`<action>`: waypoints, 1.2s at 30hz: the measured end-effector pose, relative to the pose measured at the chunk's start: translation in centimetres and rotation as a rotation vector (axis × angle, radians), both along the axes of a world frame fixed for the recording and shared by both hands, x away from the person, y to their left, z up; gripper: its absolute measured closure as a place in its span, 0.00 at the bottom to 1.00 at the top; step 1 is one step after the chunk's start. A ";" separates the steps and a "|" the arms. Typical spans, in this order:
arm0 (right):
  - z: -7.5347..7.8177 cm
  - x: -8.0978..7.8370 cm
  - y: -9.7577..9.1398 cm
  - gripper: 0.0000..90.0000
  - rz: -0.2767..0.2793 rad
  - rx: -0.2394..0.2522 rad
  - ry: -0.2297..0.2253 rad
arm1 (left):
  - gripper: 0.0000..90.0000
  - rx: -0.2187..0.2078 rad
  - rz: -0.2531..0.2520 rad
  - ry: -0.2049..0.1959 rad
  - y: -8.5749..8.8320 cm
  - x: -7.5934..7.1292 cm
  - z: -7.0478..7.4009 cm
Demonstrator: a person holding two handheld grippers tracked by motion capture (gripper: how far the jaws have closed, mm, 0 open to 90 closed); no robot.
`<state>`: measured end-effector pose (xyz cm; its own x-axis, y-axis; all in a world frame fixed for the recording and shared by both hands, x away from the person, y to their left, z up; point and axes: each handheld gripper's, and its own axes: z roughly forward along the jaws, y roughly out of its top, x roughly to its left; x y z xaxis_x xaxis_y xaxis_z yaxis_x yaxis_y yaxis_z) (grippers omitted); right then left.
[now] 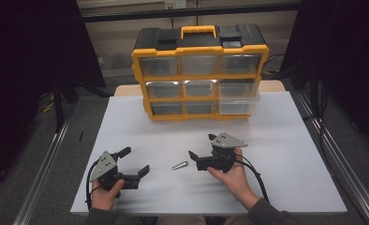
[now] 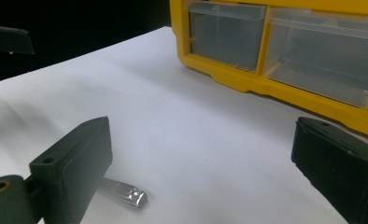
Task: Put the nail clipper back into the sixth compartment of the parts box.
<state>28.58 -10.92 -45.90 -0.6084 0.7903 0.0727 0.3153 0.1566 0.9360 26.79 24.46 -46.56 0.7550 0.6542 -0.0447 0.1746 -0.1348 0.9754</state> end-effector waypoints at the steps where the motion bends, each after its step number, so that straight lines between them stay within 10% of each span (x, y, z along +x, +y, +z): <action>1: 0.0 0.0 0.1 0.05 0.009 0.000 0.002 | 0.02 0.002 -0.001 -0.001 0.0 0.0 0.0; 36: -1.1 1.7 2.6 0.11 0.274 -0.149 0.122 | 0.02 0.006 -0.001 0.008 0.0 0.0 0.0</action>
